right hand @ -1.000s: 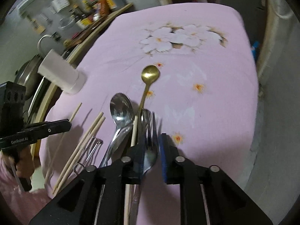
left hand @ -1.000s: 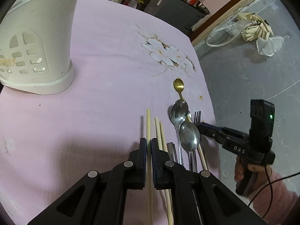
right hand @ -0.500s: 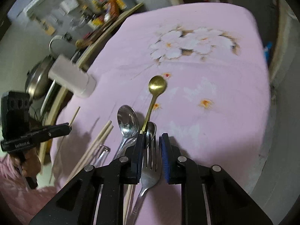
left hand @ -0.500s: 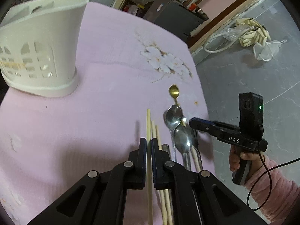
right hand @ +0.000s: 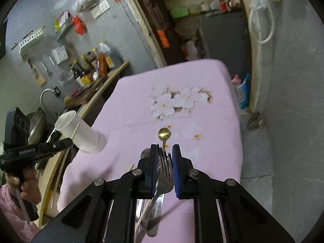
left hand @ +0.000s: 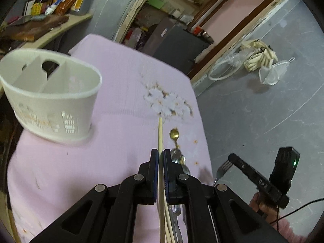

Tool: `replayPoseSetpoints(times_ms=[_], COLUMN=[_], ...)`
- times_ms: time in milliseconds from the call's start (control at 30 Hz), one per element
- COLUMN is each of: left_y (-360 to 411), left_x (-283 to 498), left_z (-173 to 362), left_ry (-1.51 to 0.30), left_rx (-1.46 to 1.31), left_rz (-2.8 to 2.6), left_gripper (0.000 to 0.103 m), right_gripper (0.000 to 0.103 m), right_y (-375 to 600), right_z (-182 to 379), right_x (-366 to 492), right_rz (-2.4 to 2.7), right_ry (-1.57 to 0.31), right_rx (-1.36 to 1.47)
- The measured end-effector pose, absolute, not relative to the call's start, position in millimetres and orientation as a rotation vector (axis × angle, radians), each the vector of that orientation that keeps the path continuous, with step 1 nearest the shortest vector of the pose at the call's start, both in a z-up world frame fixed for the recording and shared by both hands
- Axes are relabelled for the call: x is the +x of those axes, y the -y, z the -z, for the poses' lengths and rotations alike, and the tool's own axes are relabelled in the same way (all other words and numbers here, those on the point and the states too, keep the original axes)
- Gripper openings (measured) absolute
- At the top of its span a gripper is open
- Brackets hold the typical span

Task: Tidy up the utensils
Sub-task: 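Lift the chopstick with the left tool while the right tool lifts the fork toward the holder, then lower the chopstick into the white holder with the left tool while the right tool drops the fork in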

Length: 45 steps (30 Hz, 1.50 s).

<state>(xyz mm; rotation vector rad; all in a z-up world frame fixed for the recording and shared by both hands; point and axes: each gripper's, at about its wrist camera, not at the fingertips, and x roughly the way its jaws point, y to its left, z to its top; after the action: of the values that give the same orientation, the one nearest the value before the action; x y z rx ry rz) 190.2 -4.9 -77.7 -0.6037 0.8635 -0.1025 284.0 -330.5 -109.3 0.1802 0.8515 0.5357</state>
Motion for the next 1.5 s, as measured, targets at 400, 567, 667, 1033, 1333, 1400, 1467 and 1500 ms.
replayPoseSetpoints(times_ms=[400, 567, 667, 1033, 1333, 1400, 1467, 1500], left_y=[-54.6, -103.1, -135.5, -236.4, -241.9, -238.5, -234.6, -233.3], left_x=[189.9, 184.6, 182.8, 202.9, 226.7, 231.4, 234.0, 233.6], left_z=[28.1, -5.6, -17.0, -20.9, 4.8, 11.2, 17.6, 20.2], left_ry=[-0.765, -0.625, -0.548, -0.356, -0.331, -0.335, -0.33, -0.326], left_rx=[-0.556, -0.558, -0.537, -0.581, -0.548, -0.531, -0.519, -0.516], left_rz=[0.234, 0.19, 0.121, -0.085, -0.18, -0.195, -0.214, -0.222], left_gripper=[0.005, 0.005, 0.005, 0.005, 0.005, 0.005, 0.005, 0.005], right_gripper=[0.002, 0.002, 0.002, 0.002, 0.002, 0.002, 0.002, 0.002], right_y=[288.1, 257.5, 232.1, 108.0, 29.1, 15.7, 8.5, 4.8], right_z=[37.8, -12.7, -42.6, -106.7, -84.1, -70.0, -58.3, -51.0], right_x=[236.7, 220.5, 216.7, 226.9, 241.0, 242.4, 242.4, 242.4], right_rz=[-0.339, -0.305, -0.326, -0.397, -0.407, -0.405, -0.412, -0.417], right_ry=[-0.72, -0.629, -0.557, -0.366, -0.364, -0.382, -0.399, -0.409], right_rx=[0.132, 0.061, 0.038, -0.065, -0.19, -0.217, -0.227, -0.232])
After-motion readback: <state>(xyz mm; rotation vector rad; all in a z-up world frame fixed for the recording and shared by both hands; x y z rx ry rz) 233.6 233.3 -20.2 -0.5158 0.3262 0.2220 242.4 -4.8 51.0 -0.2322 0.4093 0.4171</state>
